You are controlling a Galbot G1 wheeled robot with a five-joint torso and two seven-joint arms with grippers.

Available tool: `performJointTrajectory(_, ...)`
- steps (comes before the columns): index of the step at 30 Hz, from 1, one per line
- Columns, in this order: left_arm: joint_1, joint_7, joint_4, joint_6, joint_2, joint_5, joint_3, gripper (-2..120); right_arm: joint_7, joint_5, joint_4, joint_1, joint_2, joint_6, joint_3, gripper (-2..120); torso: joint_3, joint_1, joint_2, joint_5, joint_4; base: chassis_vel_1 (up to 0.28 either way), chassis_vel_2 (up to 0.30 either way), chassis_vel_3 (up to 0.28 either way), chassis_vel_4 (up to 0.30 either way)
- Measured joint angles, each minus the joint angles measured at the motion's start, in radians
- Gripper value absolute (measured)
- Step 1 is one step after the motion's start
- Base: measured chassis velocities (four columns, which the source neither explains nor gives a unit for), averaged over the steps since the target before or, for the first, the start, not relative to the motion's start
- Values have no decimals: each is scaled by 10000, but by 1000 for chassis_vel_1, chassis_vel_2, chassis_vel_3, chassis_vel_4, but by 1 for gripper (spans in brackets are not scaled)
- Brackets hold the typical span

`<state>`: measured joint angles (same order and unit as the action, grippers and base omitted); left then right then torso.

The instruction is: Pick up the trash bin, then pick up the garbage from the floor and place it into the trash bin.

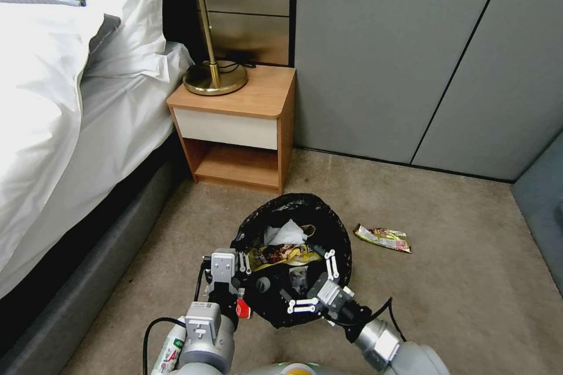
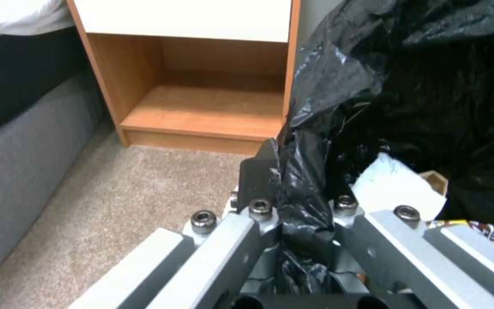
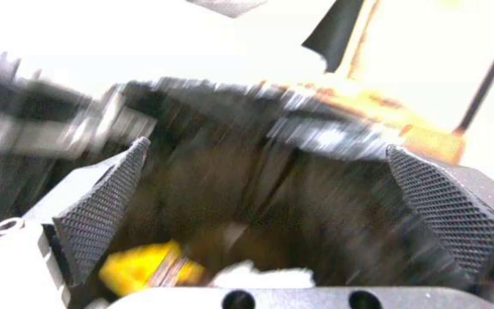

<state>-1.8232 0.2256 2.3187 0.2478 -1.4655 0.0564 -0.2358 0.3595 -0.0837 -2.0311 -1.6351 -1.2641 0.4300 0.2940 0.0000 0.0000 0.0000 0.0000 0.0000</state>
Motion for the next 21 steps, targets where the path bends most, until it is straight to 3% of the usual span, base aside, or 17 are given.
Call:
performJointTrajectory(10,-12,16,-45,8,37,-14,-13,1,-1639,171,-1603,-346,-551,-10,1291,100,0,0,0,1,1,0,0,0,0)
performJointTrajectory(13,7,25,-45,20,61,-73,-88,1,-2820,221,-2004,-769,-809,-85,1875,100,0,0,0,0,-1,0,0,0,0)
performJointTrajectory(21,102,51,-169,53,47,-115,-109,1,-3757,555,-2100,-1240,-1130,32,2730,100,0,0,1,-1,0,0,0,0,0)
